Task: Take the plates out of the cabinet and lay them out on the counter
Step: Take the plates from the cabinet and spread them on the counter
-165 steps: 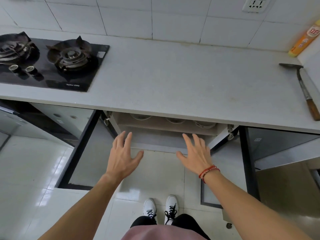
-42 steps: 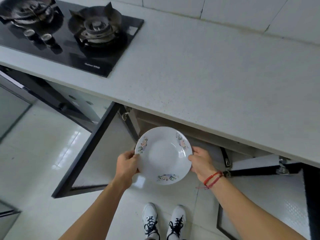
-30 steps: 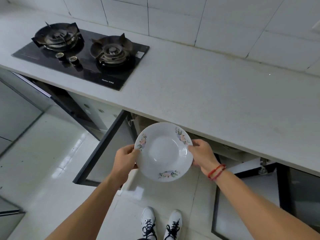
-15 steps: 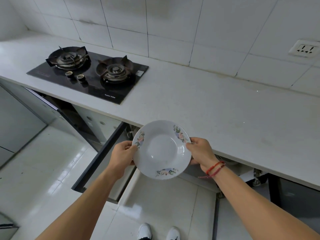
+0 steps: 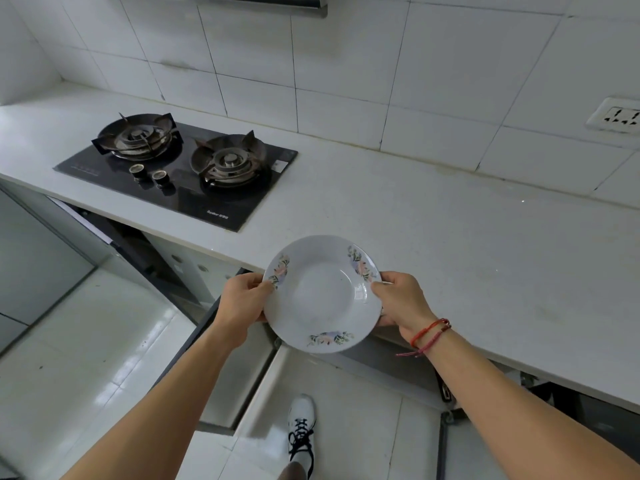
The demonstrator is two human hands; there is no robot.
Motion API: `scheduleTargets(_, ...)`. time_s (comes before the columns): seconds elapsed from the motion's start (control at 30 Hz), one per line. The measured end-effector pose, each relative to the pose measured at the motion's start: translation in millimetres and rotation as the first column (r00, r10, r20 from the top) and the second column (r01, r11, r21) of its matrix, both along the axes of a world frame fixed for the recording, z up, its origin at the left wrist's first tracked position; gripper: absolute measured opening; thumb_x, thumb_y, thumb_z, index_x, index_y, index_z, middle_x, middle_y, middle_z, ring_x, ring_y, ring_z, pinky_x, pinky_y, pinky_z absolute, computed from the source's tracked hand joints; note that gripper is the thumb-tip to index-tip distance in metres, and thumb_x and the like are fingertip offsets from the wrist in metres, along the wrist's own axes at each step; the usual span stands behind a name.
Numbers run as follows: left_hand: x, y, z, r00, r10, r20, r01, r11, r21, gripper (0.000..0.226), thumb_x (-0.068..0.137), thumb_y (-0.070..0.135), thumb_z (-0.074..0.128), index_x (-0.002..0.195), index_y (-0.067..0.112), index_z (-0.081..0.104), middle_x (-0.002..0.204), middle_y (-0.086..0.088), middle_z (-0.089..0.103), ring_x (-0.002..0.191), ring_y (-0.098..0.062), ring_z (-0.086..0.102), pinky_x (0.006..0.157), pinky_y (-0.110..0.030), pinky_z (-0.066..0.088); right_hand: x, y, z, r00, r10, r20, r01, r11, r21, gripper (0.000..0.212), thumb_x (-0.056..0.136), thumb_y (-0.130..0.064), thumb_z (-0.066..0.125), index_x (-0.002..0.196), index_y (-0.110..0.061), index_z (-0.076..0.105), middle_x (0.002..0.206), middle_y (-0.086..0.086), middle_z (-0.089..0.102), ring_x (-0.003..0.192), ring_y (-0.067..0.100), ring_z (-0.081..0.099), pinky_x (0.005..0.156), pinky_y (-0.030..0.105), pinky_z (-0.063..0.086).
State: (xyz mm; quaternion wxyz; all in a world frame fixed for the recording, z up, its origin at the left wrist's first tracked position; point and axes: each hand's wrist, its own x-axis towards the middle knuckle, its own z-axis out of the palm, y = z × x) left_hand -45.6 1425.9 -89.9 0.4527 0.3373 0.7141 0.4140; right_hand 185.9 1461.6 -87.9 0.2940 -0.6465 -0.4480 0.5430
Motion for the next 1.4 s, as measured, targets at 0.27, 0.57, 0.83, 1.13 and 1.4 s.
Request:
scheduleTargets(0.27,-30.6,94.3,-26.5,0.999,-0.033,0.005,0.033,0.998,-0.06,0.018,0.092,0.009,0.057,0.08,0.015,0.068,0.083,-0.006,0.072,0.074,-0.022,0.071,0.062,-0.036,0.062,-27.0,86.7,-23.9,0.999,-0.023,0.028,0.023,0.999,-0.023,0.025,0.09,-0.007,0.057,0.075,-0.023,0.069,0.08,0.005,0.073,0.078,0.029,0.073,0.068,0.057,0.061)
scheduleTargets(0.57,-55.3,177.5,-54.6,0.994,-0.107,-0.003,0.105,0.984,-0.146,0.016,0.092,0.008,0.058,0.082,0.009,0.071,0.088,-0.01,0.074,0.08,-0.027,0.073,0.067,-0.046,0.062,-48.1,165.8,-52.8,0.99,-0.11,0.093,0.12,0.987,-0.108,0.026,0.081,0.001,0.047,0.09,0.0,0.072,0.093,0.025,0.073,0.081,0.042,0.072,0.059,0.061,0.059)
scheduleTargets(0.83,-54.3,215.7,-69.3,0.991,-0.133,-0.016,0.127,0.973,-0.193,0.016,0.093,0.013,0.06,0.085,0.007,0.072,0.088,-0.008,0.074,0.081,-0.026,0.072,0.068,-0.045,0.062,-47.4,205.4,-72.7,0.985,-0.112,0.129,0.129,0.983,-0.134,0.023,0.082,-0.001,0.051,0.086,-0.003,0.073,0.088,0.024,0.074,0.083,0.041,0.072,0.059,0.059,0.06)
scheduleTargets(1.13,-43.6,239.2,-75.6,0.991,-0.126,-0.037,0.114,0.967,-0.228,0.017,0.094,0.016,0.061,0.08,0.01,0.07,0.086,-0.005,0.072,0.08,-0.023,0.071,0.06,-0.034,0.06,-41.1,228.4,-93.6,0.983,-0.063,0.174,0.087,0.987,-0.137,0.019,0.081,-0.003,0.053,0.081,-0.003,0.072,0.082,0.021,0.074,0.077,0.037,0.073,0.056,0.057,0.06)
scheduleTargets(1.4,-44.3,254.7,-87.2,0.988,-0.134,-0.079,0.11,0.96,-0.259,0.019,0.095,0.022,0.061,0.079,0.016,0.069,0.084,-0.001,0.07,0.08,-0.023,0.071,0.062,-0.034,0.06,-39.8,243.1,-119.4,0.98,0.002,0.2,0.026,0.99,-0.141,0.022,0.081,-0.007,0.053,0.087,-0.006,0.073,0.083,0.016,0.075,0.079,0.035,0.073,0.06,0.06,0.059)
